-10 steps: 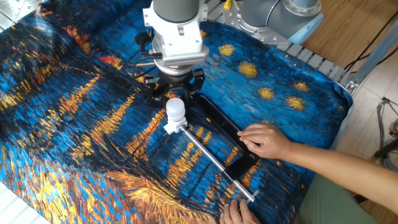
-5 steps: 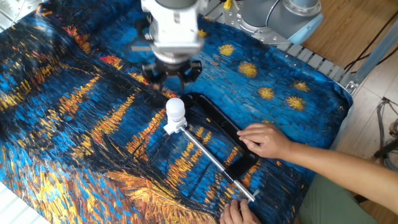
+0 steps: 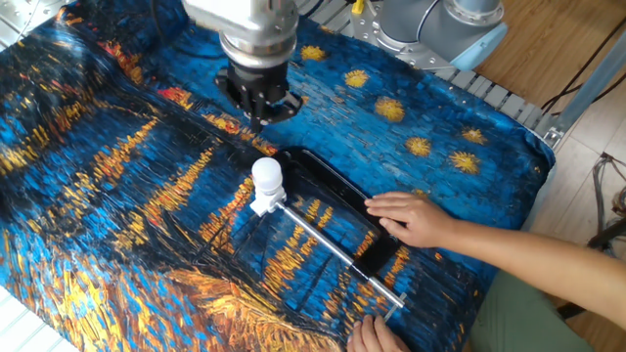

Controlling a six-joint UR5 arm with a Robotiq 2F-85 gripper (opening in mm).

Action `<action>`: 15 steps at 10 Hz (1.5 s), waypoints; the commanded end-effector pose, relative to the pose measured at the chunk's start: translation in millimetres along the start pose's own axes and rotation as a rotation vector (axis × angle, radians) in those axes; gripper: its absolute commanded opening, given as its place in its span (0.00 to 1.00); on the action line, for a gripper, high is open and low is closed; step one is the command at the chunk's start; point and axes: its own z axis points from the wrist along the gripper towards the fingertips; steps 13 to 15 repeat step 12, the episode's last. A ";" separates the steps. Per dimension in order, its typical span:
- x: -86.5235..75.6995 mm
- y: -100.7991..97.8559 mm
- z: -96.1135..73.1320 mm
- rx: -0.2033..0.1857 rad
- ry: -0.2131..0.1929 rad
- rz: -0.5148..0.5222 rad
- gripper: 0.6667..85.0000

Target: Install the light bulb by rotating it

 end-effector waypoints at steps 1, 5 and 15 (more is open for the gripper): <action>-6.0 -0.1 -3.0 -0.028 0.017 0.164 0.00; -13.9 -2.8 13.5 -0.016 0.079 0.122 0.00; -21.4 -5.8 18.9 -0.032 0.047 0.100 0.00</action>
